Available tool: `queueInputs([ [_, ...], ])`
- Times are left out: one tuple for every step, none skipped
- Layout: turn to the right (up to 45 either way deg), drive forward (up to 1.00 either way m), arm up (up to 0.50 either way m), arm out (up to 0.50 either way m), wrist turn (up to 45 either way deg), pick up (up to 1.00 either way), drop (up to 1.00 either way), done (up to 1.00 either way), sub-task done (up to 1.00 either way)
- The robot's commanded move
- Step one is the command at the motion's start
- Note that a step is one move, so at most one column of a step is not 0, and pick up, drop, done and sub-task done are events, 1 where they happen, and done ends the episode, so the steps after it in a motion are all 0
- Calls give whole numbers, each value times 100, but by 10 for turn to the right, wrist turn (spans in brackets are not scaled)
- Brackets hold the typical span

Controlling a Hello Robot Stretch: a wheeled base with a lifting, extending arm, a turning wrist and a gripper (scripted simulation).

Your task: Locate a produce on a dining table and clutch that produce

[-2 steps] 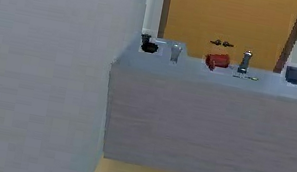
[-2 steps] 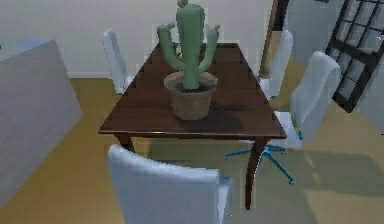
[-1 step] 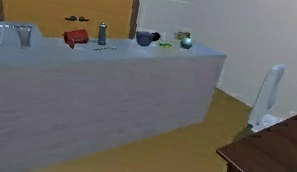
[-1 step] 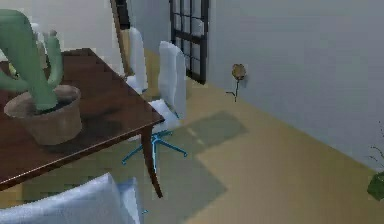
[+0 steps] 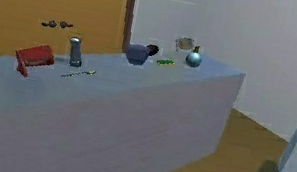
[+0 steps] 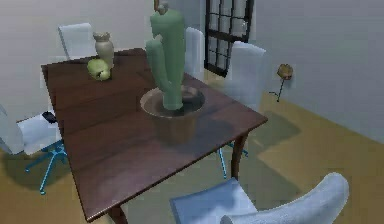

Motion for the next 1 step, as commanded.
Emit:
queueInputs([
  [270, 0, 0, 0, 0, 0, 0, 0, 0],
])
